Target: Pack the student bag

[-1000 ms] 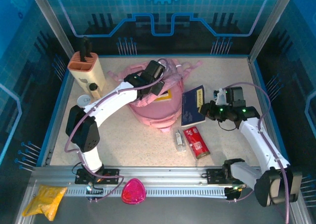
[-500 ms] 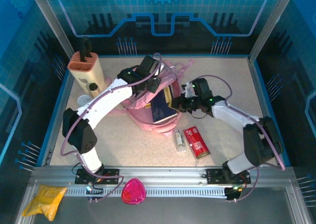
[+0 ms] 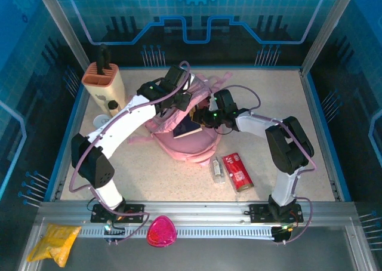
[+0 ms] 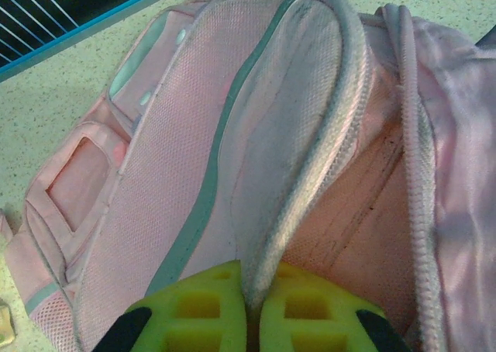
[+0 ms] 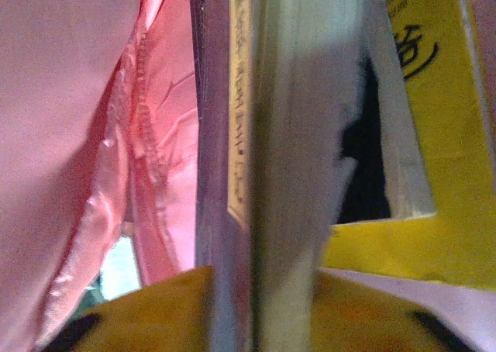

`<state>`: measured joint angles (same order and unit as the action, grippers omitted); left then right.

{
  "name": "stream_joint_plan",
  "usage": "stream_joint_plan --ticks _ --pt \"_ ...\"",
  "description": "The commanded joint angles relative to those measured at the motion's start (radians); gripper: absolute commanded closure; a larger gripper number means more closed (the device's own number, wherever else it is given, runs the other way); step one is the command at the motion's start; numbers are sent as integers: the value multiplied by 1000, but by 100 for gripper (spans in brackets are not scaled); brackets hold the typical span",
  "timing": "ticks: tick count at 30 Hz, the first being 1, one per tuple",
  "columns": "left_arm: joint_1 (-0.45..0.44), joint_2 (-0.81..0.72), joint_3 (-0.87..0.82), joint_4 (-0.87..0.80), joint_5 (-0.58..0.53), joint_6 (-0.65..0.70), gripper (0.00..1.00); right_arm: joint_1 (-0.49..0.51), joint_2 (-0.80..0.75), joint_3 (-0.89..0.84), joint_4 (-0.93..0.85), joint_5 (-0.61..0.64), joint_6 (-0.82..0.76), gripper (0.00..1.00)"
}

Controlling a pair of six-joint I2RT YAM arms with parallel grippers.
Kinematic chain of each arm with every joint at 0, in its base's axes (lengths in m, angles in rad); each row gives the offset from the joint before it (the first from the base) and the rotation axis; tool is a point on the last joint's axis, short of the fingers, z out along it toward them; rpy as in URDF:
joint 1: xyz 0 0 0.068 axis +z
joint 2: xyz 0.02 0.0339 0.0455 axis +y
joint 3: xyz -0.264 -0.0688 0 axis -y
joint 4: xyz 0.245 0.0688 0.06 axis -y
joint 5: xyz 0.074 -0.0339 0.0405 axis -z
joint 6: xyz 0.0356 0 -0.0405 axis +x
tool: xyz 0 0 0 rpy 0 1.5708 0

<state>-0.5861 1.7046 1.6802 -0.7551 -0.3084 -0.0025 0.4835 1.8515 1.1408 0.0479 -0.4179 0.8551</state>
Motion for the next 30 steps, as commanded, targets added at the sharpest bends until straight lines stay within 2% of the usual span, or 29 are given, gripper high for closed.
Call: stream_joint_plan --ticks 1,7,10,12,15,19,22,26,30 --pt "0 -82 5 75 19 -41 100 2 -62 -2 -30 77 -72 56" --pt "5 -90 -30 90 20 -71 100 32 -250 -129 -149 160 -160 42" --pt "8 -94 -31 86 31 -89 100 62 -327 -201 -182 190 -160 41" --pt "9 -97 -34 90 39 -102 100 96 -350 -238 -177 197 -144 46" --pt "9 -94 -32 82 38 -130 100 168 -347 -280 -119 212 -117 61" --pt "8 -93 -46 97 56 -147 100 223 -255 -274 -4 210 -80 77" --pt "9 -89 -30 75 57 -161 100 238 -180 -253 87 212 -57 85" --pt "8 -95 -37 74 57 -175 100 245 -104 -188 139 290 -51 92" --pt "8 -86 -35 76 78 -191 100 222 -47 -148 199 382 -65 91"
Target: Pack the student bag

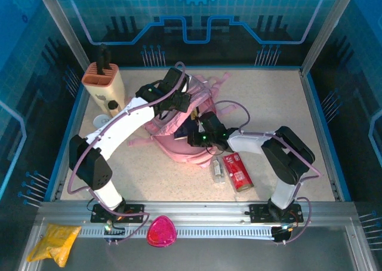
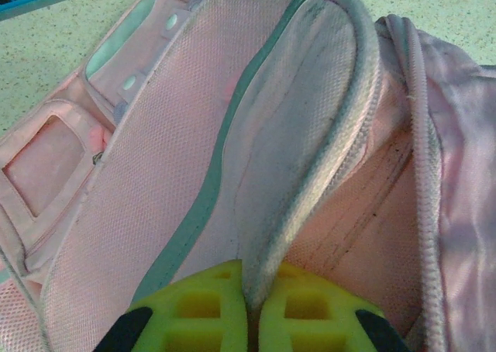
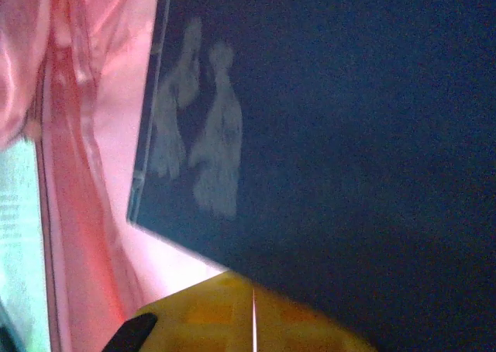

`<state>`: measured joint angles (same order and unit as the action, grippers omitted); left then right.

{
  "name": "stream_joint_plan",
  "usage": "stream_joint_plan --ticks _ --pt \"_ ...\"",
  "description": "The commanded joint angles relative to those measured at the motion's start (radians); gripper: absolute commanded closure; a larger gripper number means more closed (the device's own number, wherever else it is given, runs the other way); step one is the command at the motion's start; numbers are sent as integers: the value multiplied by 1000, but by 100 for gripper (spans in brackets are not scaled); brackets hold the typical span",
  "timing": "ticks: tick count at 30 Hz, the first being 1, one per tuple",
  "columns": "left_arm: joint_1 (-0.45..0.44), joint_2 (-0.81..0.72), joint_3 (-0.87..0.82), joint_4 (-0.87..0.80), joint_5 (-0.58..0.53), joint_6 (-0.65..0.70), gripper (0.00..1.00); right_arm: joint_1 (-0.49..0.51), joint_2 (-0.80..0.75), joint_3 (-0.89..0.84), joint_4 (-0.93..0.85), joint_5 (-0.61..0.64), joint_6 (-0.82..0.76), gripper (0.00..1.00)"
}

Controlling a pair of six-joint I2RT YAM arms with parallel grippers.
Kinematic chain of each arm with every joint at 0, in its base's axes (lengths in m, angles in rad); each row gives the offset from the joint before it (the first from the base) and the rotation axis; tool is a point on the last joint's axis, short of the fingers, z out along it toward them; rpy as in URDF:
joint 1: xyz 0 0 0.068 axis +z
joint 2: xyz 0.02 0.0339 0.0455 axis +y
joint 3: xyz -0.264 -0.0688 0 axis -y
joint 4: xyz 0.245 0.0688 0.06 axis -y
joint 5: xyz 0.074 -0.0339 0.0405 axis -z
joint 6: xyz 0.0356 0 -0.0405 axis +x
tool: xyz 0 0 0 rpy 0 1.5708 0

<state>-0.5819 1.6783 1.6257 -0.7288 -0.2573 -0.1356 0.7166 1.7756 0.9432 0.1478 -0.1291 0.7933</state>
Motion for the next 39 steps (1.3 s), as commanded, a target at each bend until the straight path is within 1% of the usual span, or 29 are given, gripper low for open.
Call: stream_joint_plan --ticks 1,4,8,9,12,16,19,23,24,27,28,29,31,33,36,39 --pt "4 -56 20 50 30 -60 100 -18 40 66 96 100 -9 91" --pt "4 -54 23 44 25 -61 100 -38 44 88 55 98 -21 89" --pt "8 -49 28 23 24 -72 100 -32 -20 40 30 102 -82 84" --pt "10 -49 24 23 24 -86 100 -28 -48 13 29 99 -91 82" --pt "10 -45 5 35 59 -132 100 -11 -145 -80 23 114 -113 72" --pt "9 -43 -43 33 71 -213 100 9 -293 -161 -87 141 -121 64" --pt "8 -43 -110 65 103 -266 100 19 -410 -217 -157 154 -118 57" --pt "7 -35 -201 132 154 -317 100 30 -523 -226 -312 184 -134 53" --pt "6 -30 -219 144 168 -332 97 33 -550 -232 -335 188 -137 53" --pt "7 -29 -275 172 214 -374 72 39 -618 -254 -369 173 -133 52" --pt "6 -38 -303 189 226 -395 66 41 -636 -259 -380 168 -128 52" --pt "6 -49 -328 206 237 -409 62 42 -647 -261 -390 162 -125 51" --pt "7 -96 -396 254 258 -437 48 43 -657 -259 -416 134 -118 49" --pt "7 -148 -456 281 243 -453 37 45 -646 -251 -440 102 -109 47" --pt "23 -238 -538 278 196 -467 30 65 -621 -238 -448 46 -95 45" --pt "78 -323 -615 245 158 -490 25 113 -590 -219 -449 43 -94 44"
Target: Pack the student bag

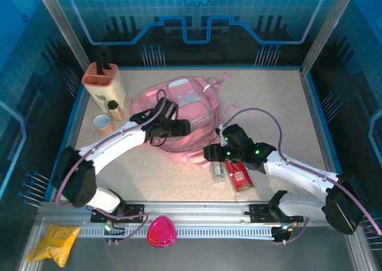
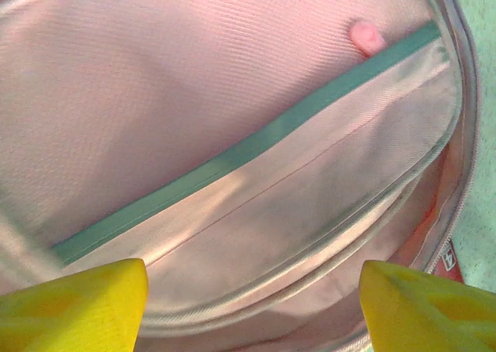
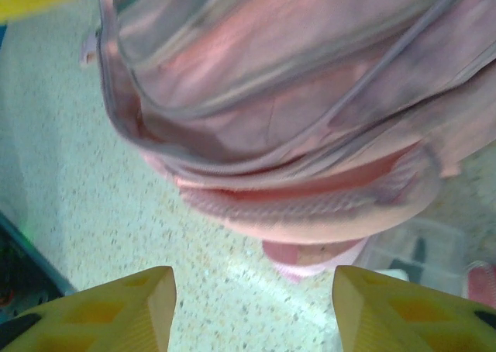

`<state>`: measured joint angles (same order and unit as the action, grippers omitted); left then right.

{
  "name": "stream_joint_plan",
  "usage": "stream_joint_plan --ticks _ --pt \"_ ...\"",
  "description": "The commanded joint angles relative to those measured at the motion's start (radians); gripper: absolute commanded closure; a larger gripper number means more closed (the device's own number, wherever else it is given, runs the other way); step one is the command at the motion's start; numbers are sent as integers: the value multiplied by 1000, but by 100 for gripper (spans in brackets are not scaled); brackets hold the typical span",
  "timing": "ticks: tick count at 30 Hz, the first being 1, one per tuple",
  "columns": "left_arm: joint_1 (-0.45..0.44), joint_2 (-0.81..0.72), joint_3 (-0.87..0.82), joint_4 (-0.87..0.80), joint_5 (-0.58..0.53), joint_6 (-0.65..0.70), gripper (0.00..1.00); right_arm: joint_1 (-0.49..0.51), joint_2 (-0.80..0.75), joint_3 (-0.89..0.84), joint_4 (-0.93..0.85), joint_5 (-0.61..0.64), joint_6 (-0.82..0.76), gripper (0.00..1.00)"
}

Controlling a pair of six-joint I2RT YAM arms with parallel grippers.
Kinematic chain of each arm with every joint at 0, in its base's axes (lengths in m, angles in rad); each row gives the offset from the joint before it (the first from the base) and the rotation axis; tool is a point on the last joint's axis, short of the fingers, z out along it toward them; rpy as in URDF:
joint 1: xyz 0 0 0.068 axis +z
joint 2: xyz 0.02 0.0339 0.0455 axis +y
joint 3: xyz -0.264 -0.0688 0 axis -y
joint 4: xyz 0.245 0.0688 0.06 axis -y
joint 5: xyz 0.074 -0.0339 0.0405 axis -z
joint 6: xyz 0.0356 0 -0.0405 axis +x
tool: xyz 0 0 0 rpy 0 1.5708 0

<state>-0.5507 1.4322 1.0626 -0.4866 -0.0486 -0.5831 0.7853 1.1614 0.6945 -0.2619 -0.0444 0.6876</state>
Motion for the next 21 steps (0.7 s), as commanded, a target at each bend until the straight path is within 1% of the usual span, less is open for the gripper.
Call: stream_joint_plan --ticks 1,5,9,12,15,18,21 --pt "77 -110 -85 1 -51 -55 24 59 39 38 -36 -44 17 44" --pt "215 -203 -214 51 11 -97 23 115 109 68 1 -60 37 44" --pt "343 -179 -261 92 85 -104 24 166 206 121 27 -67 35 44" --pt "400 -118 -266 137 92 -105 26 178 271 150 42 -70 30 44" --pt "450 -37 -257 192 128 -131 29 177 315 161 67 -72 32 44" --pt "476 35 -241 226 124 -164 35 177 348 171 88 -59 24 44" --pt "486 89 -243 280 136 -180 44 166 383 180 76 -41 8 44"
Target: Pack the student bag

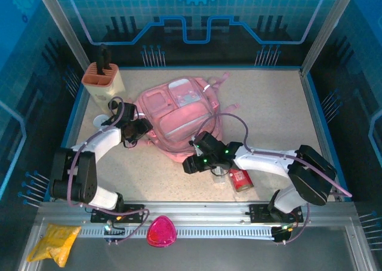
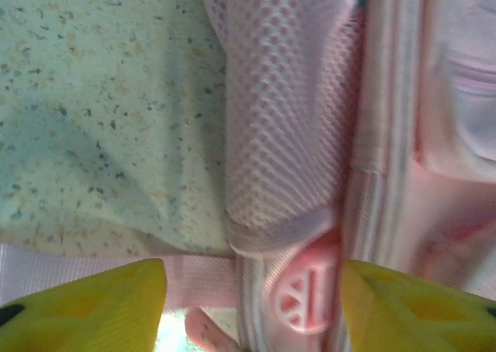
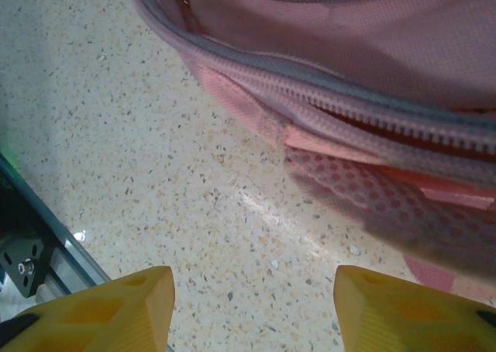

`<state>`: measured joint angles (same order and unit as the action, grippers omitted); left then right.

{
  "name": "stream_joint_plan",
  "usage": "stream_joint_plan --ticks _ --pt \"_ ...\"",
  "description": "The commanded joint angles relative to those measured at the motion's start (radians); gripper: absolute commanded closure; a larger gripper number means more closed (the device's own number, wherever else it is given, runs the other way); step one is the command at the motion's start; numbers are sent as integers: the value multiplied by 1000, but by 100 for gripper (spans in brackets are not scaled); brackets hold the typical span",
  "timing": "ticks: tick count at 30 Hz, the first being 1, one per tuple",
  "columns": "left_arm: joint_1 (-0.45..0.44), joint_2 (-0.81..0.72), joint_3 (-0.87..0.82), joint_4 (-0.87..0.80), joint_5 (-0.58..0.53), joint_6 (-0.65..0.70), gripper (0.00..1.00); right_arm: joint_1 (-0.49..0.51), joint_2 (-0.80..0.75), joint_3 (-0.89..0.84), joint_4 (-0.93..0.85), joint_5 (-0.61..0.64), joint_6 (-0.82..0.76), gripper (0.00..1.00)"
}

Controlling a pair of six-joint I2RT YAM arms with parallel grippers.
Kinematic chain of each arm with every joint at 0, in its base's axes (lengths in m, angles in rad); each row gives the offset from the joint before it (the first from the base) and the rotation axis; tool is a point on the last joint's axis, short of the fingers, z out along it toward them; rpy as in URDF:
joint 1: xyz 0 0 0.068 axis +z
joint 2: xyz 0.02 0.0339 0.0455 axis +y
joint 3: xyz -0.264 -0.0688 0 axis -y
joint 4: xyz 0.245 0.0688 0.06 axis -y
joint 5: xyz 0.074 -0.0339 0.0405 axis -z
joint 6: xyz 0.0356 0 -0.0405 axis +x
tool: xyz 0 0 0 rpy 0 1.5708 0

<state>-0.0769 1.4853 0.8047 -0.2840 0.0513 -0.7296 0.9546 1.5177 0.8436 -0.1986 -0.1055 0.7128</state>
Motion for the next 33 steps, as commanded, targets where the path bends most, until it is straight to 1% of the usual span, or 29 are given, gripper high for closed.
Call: stream_joint_plan --ticks 1,2,6,8,10,12,16,20,23,26,28,33 --pt "12 54 14 95 40 -36 47 -11 38 56 15 26 -22 44" --pt "13 74 16 105 46 -40 50 -19 44 62 14 29 -23 44" --pt "14 144 36 135 85 -52 69 -75 60 65 39 29 -41 44" --pt "14 162 36 178 135 -53 78 -115 72 74 48 17 -60 44" --pt "11 166 40 190 157 -69 89 -168 93 95 52 15 -98 44" --pt "4 156 32 213 172 -80 94 -227 114 119 53 24 -129 44" --pt "-29 129 31 206 171 -110 100 -345 174 194 64 16 -194 44" --pt "-103 111 35 229 152 -163 100 -434 225 281 54 44 -238 42" --pt "-152 116 61 218 125 -206 100 -477 250 337 42 24 -252 39" --pt "-197 101 58 236 96 -267 100 -476 235 367 -31 40 -276 36" --pt "-222 90 54 250 82 -305 100 -456 200 364 -79 66 -296 33" --pt "-270 68 31 296 66 -388 100 -384 61 313 -214 134 -332 26"
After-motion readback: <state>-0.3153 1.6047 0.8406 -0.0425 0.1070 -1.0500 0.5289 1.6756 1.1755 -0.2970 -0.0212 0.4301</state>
